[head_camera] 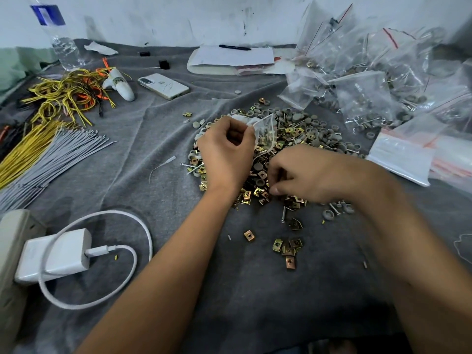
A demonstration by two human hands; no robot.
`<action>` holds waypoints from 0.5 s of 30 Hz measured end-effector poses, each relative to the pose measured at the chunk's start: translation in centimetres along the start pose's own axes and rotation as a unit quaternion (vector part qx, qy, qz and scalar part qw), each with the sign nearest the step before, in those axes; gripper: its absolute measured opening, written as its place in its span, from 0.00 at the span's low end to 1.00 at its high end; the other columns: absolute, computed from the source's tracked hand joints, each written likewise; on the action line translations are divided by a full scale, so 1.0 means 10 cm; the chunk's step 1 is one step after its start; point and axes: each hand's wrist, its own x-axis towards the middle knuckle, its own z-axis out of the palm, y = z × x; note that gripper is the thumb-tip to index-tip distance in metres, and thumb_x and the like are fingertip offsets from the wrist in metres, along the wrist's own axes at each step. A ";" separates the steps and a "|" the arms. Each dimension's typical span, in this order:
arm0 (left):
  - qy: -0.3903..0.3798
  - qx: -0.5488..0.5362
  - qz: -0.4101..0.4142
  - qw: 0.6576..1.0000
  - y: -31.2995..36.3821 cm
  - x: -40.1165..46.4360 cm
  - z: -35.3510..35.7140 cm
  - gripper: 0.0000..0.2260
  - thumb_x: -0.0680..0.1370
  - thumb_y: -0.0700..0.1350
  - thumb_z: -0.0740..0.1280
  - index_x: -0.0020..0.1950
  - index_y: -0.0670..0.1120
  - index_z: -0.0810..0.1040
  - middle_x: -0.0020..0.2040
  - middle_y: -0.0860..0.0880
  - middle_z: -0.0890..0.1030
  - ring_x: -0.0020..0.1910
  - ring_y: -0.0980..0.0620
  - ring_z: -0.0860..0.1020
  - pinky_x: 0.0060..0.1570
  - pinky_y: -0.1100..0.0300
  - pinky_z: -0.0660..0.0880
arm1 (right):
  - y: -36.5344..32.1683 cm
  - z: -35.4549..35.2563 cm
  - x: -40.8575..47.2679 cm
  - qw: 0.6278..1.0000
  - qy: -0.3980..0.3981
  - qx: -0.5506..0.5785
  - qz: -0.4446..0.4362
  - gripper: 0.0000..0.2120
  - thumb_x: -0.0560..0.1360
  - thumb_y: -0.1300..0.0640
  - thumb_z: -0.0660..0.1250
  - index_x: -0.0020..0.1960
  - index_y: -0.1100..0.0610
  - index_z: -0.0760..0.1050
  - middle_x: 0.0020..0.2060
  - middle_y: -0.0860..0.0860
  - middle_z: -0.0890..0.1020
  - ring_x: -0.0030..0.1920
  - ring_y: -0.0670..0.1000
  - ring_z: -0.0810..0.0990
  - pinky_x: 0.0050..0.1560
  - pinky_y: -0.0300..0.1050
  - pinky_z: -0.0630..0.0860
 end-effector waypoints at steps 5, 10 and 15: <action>0.005 0.008 0.005 1.000 0.00 0.00 0.00 0.08 0.76 0.41 0.74 0.38 0.49 0.80 0.31 0.57 0.79 0.31 0.61 0.78 0.33 0.68 0.73 | 0.09 -0.03 -0.04 0.978 0.090 0.187 -0.023 0.07 0.79 0.64 0.71 0.45 0.54 0.77 0.32 0.50 0.85 0.28 0.52 0.85 0.31 0.48 0.82; 0.004 0.007 0.006 1.000 0.01 0.00 -0.01 0.08 0.76 0.40 0.74 0.38 0.49 0.80 0.31 0.57 0.79 0.31 0.61 0.78 0.33 0.69 0.73 | 0.10 0.03 0.04 0.967 0.141 0.208 -0.034 0.09 0.78 0.66 0.71 0.47 0.52 0.79 0.34 0.52 0.85 0.30 0.49 0.85 0.32 0.42 0.82; 0.002 0.008 0.005 1.000 0.01 0.00 -0.02 0.09 0.76 0.40 0.74 0.38 0.49 0.80 0.31 0.58 0.79 0.31 0.61 0.78 0.33 0.69 0.72 | 0.11 0.11 0.08 0.977 0.132 0.166 -0.034 0.11 0.79 0.63 0.70 0.43 0.48 0.79 0.31 0.41 0.83 0.28 0.43 0.82 0.30 0.33 0.75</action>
